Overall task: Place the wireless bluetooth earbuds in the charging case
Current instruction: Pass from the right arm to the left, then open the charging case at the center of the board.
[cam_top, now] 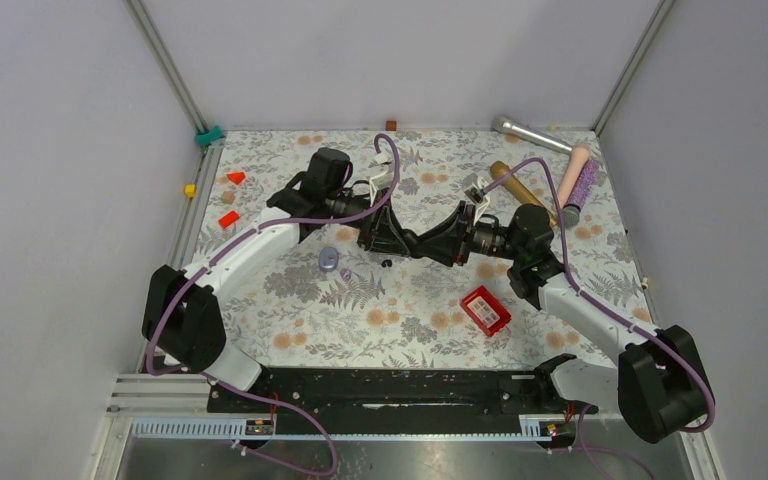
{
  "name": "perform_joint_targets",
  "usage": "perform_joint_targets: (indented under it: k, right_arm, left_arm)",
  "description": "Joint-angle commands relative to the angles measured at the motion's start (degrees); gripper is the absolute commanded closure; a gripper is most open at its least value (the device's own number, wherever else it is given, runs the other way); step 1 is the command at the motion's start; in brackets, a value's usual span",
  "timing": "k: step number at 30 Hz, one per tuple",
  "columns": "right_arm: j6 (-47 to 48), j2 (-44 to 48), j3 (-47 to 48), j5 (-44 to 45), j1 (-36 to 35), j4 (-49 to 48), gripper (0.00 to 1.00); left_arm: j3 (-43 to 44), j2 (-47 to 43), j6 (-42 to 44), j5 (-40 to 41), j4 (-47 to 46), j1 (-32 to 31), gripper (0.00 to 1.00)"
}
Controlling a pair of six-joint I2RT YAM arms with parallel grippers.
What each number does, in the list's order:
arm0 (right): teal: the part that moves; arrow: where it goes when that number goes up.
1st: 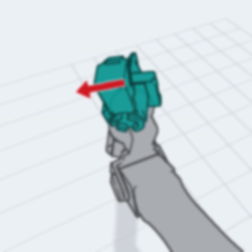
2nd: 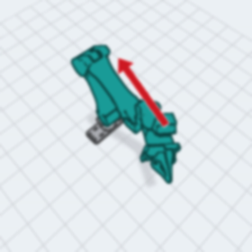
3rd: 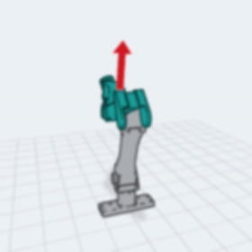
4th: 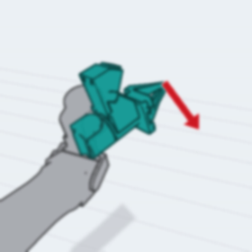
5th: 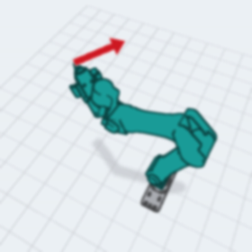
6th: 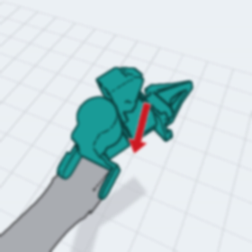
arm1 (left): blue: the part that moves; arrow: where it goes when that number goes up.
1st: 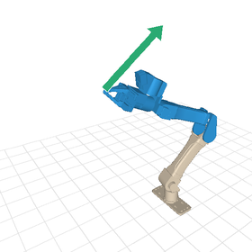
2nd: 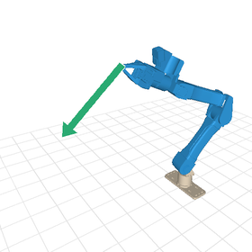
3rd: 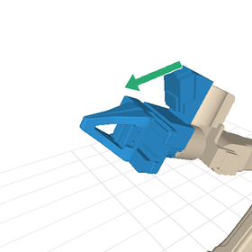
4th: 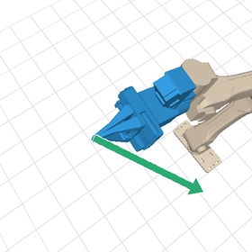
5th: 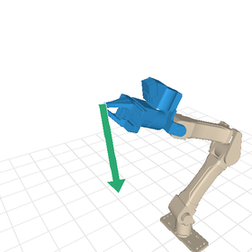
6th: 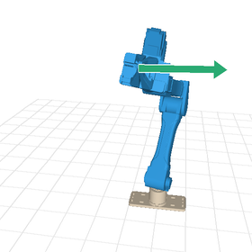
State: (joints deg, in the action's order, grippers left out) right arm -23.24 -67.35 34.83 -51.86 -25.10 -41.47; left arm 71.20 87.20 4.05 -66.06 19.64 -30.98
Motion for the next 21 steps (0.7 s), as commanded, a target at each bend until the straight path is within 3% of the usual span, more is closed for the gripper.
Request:
perform_joint_targets:
  k: [1,6,11,15,21]
  right_arm:
    - [1.69,-0.23,1.19,1.16,-0.2,-1.5,1.0]
    - [1.77,-0.54,1.18,0.88,-0.21,-1.51,0.98]
    - [1.37,-0.29,1.32,1.2,-0.18,-1.73,0.82]
    - [2.49,0.64,1.59,2.18,0.11,-0.43,0.65]
    - [3.21,2.33,1.8,3.33,1.38,0.79,0.53]
  left_arm:
    - [2.72,-0.17,-0.8,-1.53,-2.42,-0.3,0.68]
    - [2.88,0.19,-1.41,-1.86,-2.83,-0.26,0.86]
    - [2.35,-0.06,-0.66,-1.66,-2.87,-0.3,1.0]
    - [2.53,-0.19,1.79,-2.45,-0.82,-0.3,1.0]
    - [2.5,-0.24,2.62,-2.82,-0.01,-0.26,1.0]
